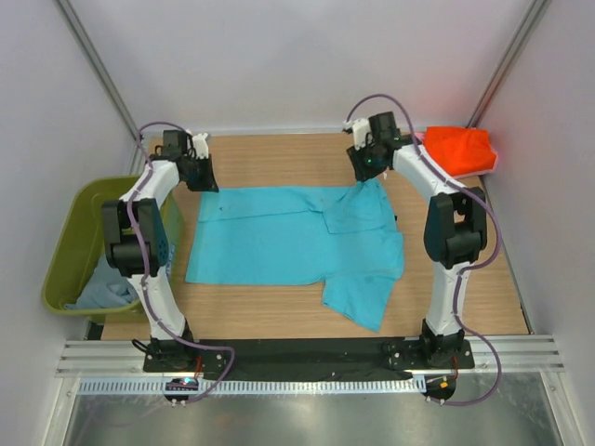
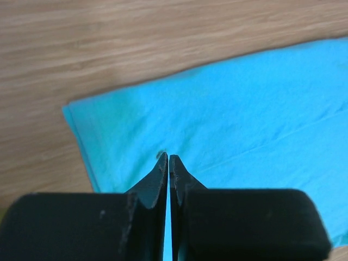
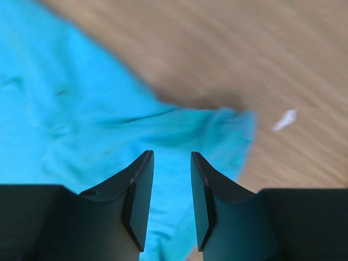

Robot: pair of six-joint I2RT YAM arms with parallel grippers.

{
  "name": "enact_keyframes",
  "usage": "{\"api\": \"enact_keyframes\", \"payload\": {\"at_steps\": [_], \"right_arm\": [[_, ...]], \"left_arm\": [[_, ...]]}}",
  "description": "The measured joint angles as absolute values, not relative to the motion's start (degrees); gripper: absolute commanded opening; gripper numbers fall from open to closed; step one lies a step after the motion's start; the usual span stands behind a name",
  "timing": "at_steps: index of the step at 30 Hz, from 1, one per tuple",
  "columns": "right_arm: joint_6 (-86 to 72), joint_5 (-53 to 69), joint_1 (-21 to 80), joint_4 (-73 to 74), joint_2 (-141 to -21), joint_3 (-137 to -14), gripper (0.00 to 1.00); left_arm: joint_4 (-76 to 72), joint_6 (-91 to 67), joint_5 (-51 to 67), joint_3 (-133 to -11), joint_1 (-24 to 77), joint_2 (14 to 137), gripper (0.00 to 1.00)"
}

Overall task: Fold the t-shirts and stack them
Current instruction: Fold the tshirt

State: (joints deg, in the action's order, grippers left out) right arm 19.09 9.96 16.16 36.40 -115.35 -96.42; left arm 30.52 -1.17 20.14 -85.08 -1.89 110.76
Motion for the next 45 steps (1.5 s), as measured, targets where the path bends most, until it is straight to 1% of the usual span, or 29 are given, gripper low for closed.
{"api": "enact_keyframes", "payload": {"at_steps": [6, 11, 13, 28, 39, 40, 41, 43, 44, 45], "right_arm": [[18.22, 7.75, 8.29, 33.98, -121.36, -106.15, 0.38], [16.95, 8.25, 5.58, 34.0, -125.45, -109.67, 0.38], [16.4, 9.39, 5.04, 34.33, -126.69, -110.37, 0.38], [11.66, 21.91, 3.66, 36.49, -128.4, -110.85, 0.37], [10.57, 24.18, 3.66, 37.85, -128.4, -108.05, 0.37], [10.57, 24.16, 3.66, 37.95, -128.4, -107.9, 0.34], [10.57, 24.16, 3.66, 37.93, -128.4, -107.68, 0.23], [10.79, 24.14, 3.66, 37.93, -128.4, -107.33, 0.1], [10.72, 24.03, 3.66, 37.89, -128.4, -107.07, 0.02], [10.74, 23.9, 3.66, 37.93, -128.4, -106.87, 0.01]], "left_arm": [[31.77, -2.9, 25.12, -90.59, -1.85, 118.26, 0.02], [34.41, -3.53, 27.77, -91.37, -1.67, 124.16, 0.02], [35.14, -3.79, 28.42, -91.96, -1.67, 124.46, 0.02], [35.9, -3.86, 28.03, -92.33, -1.52, 124.66, 0.02], [35.9, -3.86, 27.86, -92.31, -1.5, 124.66, 0.02], [35.9, -3.86, 27.83, -92.33, -1.5, 124.66, 0.02], [35.9, -3.86, 27.81, -92.33, -1.5, 124.66, 0.02], [35.9, -3.88, 27.64, -92.33, -1.45, 124.66, 0.02], [35.9, -3.86, 27.55, -92.33, -1.39, 124.66, 0.02], [35.9, -3.86, 27.46, -92.33, -1.37, 124.66, 0.02]]}}
